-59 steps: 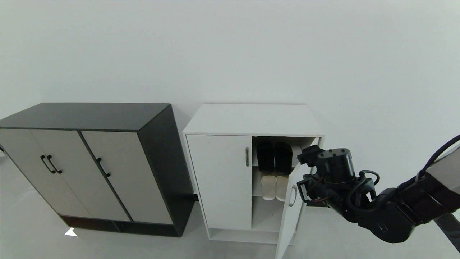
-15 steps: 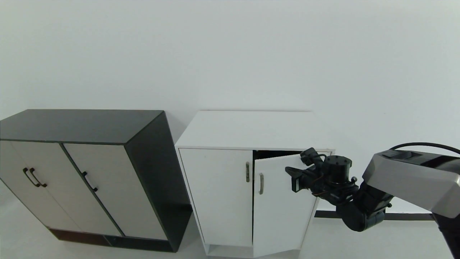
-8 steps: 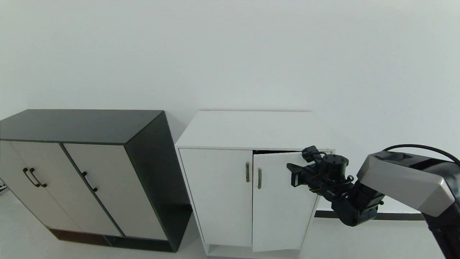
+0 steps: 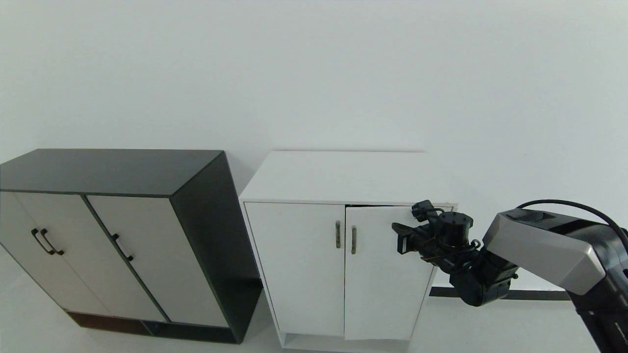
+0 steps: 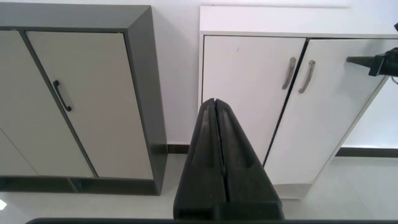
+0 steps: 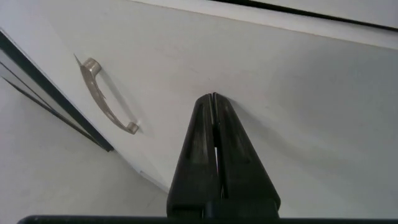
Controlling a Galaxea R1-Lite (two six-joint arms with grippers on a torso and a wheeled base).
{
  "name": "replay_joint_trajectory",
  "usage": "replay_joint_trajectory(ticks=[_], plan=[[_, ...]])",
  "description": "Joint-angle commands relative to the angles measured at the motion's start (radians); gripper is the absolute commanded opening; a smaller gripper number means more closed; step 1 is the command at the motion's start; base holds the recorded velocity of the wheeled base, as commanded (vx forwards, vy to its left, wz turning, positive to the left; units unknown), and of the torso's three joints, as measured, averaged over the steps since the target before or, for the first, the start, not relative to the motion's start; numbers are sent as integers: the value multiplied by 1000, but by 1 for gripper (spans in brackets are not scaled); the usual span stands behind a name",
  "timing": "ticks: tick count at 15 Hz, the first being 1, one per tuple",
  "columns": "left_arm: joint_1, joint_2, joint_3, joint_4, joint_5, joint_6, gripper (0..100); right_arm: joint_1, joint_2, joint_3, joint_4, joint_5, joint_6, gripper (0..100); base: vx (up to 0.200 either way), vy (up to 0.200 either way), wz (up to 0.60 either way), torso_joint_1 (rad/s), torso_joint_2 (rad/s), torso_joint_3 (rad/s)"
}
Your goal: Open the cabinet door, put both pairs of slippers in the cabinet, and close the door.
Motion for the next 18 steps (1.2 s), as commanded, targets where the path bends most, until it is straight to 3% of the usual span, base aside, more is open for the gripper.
replay_joint_trajectory(ticks=[1, 18], plan=[[0, 1, 0, 0, 0, 0, 0, -7, 19, -12, 4, 1, 0, 0, 0, 0, 0, 0, 0, 0], [0, 1, 0, 0, 0, 0, 0, -30, 63, -58, 8, -26, -2, 0, 0, 0, 0, 0, 0, 0]])
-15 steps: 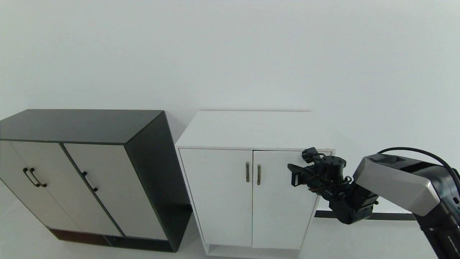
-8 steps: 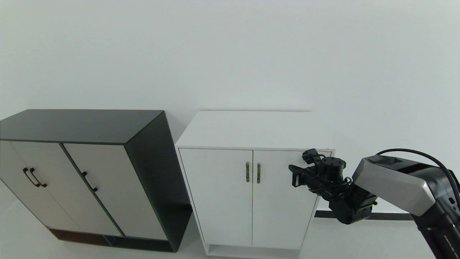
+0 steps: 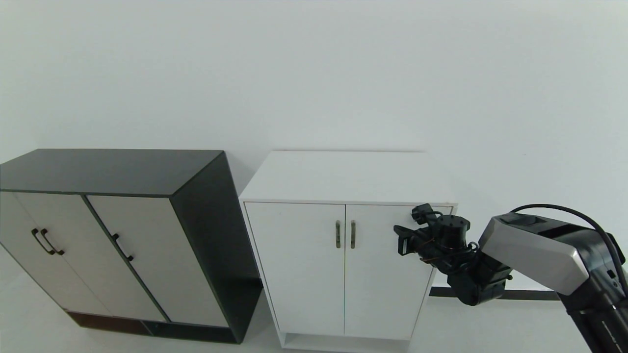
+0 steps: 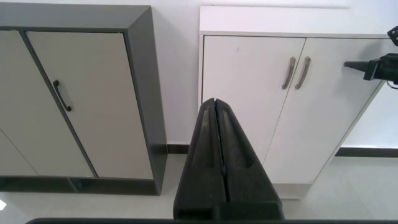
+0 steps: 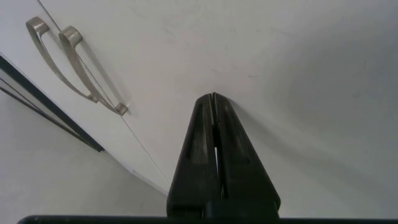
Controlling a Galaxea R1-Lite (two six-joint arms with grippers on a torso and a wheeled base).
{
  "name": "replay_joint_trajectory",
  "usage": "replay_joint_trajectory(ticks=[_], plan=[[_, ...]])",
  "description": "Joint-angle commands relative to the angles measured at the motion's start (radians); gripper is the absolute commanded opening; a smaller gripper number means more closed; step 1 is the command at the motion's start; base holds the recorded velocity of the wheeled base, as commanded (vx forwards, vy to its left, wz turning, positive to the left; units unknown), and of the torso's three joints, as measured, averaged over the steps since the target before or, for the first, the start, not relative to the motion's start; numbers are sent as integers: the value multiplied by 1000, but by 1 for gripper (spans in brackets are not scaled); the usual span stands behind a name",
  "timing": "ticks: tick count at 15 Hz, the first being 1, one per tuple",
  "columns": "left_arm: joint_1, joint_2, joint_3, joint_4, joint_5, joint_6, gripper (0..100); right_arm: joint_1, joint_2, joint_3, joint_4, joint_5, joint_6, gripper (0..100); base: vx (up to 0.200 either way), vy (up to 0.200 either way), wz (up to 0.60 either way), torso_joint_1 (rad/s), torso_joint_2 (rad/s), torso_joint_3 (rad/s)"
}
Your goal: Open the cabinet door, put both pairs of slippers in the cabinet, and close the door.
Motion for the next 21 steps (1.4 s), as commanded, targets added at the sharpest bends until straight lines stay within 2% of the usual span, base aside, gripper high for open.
replay_joint_trajectory(ticks=[1, 2, 3, 5, 6, 8, 9, 10, 13, 16, 18, 21], plan=[[0, 1, 0, 0, 0, 0, 0, 0, -16, 18, -5, -11, -5, 0, 0, 0, 0, 0, 0, 0], [0, 1, 0, 0, 0, 0, 0, 0, -26, 25, -6, -24, -5, 0, 0, 0, 0, 0, 0, 0], [0, 1, 0, 0, 0, 1, 0, 6, -81, 88, -23, -82, -9, 0, 0, 0, 0, 0, 0, 0], [0, 1, 0, 0, 0, 1, 0, 6, -174, 225, -74, -91, -18, 0, 0, 0, 0, 0, 0, 0], [0, 1, 0, 0, 0, 1, 0, 6, -239, 338, -110, -97, -21, 0, 0, 0, 0, 0, 0, 0], [0, 1, 0, 0, 0, 1, 0, 1, -312, 479, -166, -116, -40, 0, 0, 0, 0, 0, 0, 0], [0, 1, 0, 0, 0, 3, 0, -8, -386, 628, -244, -163, -63, 0, 0, 0, 0, 0, 0, 0], [0, 1, 0, 0, 0, 1, 0, -23, -431, 731, -301, -192, -78, 0, 0, 0, 0, 0, 0, 0], [0, 1, 0, 0, 0, 1, 0, -96, -616, 996, -305, -197, -112, 0, 0, 0, 0, 0, 0, 0], [0, 1, 0, 0, 0, 1, 0, -174, -774, 1170, -305, -197, -153, 0, 0, 0, 0, 0, 0, 0], [0, 1, 0, 0, 0, 3, 0, -240, -928, 1170, -198, -195, -163, 0, 0, 0, 0, 0, 0, 0], [0, 1, 0, -2, 0, 3, 0, -255, -1210, 1170, 107, -192, -176, 0, 0, 0, 0, 0, 0, 0]])
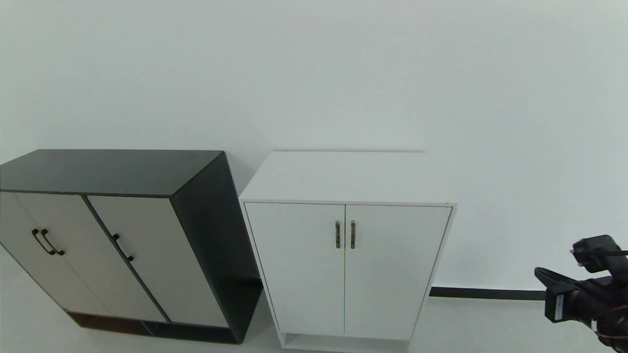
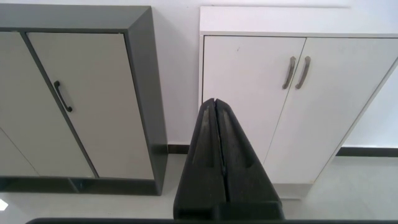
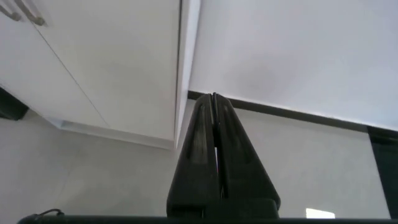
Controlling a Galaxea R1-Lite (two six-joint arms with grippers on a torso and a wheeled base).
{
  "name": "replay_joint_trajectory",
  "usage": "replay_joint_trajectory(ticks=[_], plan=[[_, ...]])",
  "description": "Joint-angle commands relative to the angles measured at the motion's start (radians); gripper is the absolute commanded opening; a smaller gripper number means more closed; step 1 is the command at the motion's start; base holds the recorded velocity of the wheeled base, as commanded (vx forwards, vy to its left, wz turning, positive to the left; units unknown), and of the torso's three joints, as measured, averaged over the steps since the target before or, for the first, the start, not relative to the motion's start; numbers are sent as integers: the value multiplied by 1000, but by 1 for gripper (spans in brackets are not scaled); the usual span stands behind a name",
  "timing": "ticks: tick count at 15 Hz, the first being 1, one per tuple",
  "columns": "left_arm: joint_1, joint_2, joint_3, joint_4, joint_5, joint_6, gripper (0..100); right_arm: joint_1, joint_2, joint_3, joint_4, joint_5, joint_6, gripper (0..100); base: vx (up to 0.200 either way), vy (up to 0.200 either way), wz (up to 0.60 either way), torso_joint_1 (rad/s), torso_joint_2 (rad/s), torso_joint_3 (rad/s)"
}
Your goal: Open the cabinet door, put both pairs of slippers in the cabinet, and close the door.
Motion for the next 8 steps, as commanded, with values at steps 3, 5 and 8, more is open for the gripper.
replay_joint_trajectory(ticks=[3, 5, 8], plan=[[0, 1, 0, 0, 0, -1, 0, -31, -579, 7, 547, 40, -3, 0, 0, 0, 0, 0, 0, 0], [0, 1, 0, 0, 0, 0, 0, -31, -840, 7, 810, 48, 27, 0, 0, 0, 0, 0, 0, 0], [0, 1, 0, 0, -2, 0, 0, -31, -1171, 5, 1109, 63, 43, 0, 0, 0, 0, 0, 0, 0]])
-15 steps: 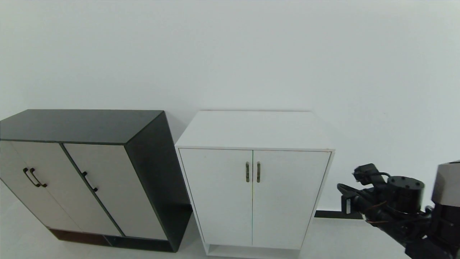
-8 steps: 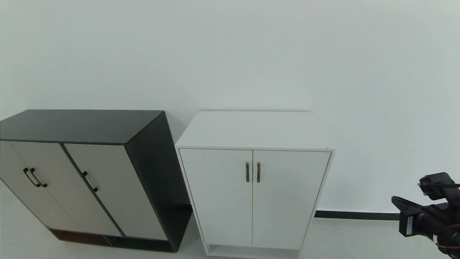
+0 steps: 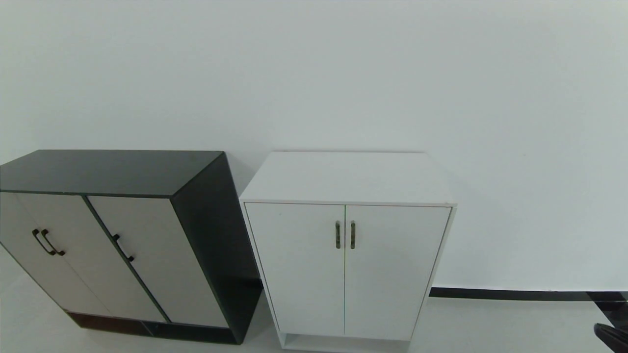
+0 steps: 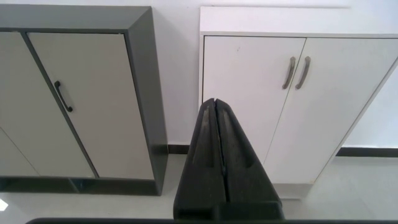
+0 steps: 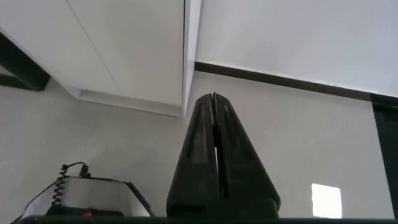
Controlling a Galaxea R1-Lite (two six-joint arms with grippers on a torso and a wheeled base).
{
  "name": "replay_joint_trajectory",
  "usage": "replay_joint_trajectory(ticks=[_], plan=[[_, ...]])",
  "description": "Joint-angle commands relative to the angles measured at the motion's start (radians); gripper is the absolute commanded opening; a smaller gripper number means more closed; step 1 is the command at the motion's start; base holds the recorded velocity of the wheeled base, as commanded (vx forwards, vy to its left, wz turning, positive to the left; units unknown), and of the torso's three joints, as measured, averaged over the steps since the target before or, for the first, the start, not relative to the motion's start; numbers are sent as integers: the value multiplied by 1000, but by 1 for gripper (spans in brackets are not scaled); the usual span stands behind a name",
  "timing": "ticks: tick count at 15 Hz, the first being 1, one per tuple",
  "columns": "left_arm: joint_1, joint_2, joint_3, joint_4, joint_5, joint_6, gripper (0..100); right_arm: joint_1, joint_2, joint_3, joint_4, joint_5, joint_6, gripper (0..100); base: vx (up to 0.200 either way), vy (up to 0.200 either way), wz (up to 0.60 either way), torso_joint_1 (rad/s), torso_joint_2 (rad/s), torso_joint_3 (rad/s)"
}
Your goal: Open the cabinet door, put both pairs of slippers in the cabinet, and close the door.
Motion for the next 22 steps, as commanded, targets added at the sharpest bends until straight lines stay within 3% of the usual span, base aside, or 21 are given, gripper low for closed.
replay_joint_trajectory(ticks=[1, 3, 8, 10, 12, 13, 15, 18, 20, 22], plan=[[0, 1, 0, 0, -1, 0, 0, -1, -484, -2, 355, 19, 21, 0, 0, 0, 0, 0, 0, 0], [0, 1, 0, 0, -1, 0, 0, 5, -596, 0, 447, 24, 38, 0, 0, 0, 0, 0, 0, 0], [0, 1, 0, 0, -1, 1, 0, 43, -641, -2, 457, 21, 115, 0, 0, 0, 0, 0, 0, 0], [0, 1, 0, 0, -1, 0, 0, 123, -670, -2, 457, 10, 116, 0, 0, 0, 0, 0, 0, 0], [0, 1, 0, 0, -1, 0, 0, 187, -680, -2, 457, -68, 116, 0, 0, 0, 0, 0, 0, 0], [0, 1, 0, 0, -1, 0, 0, 259, -713, -3, 459, -87, 116, 0, 0, 0, 0, 0, 0, 0], [0, 1, 0, 0, -1, 0, 0, 267, -731, -3, 476, -73, 113, 0, 0, 0, 0, 0, 0, 0], [0, 1, 0, 0, -2, 0, 0, 256, -753, -3, 496, -39, 73, 0, 0, 0, 0, 0, 0, 0], [0, 1, 0, 0, -2, 0, 0, 78, -690, -3, 497, -39, 73, 0, 0, 0, 0, 0, 0, 0], [0, 1, 0, 0, -2, 0, 0, 23, -736, -3, 497, -39, 73, 0, 0, 0, 0, 0, 0, 0]])
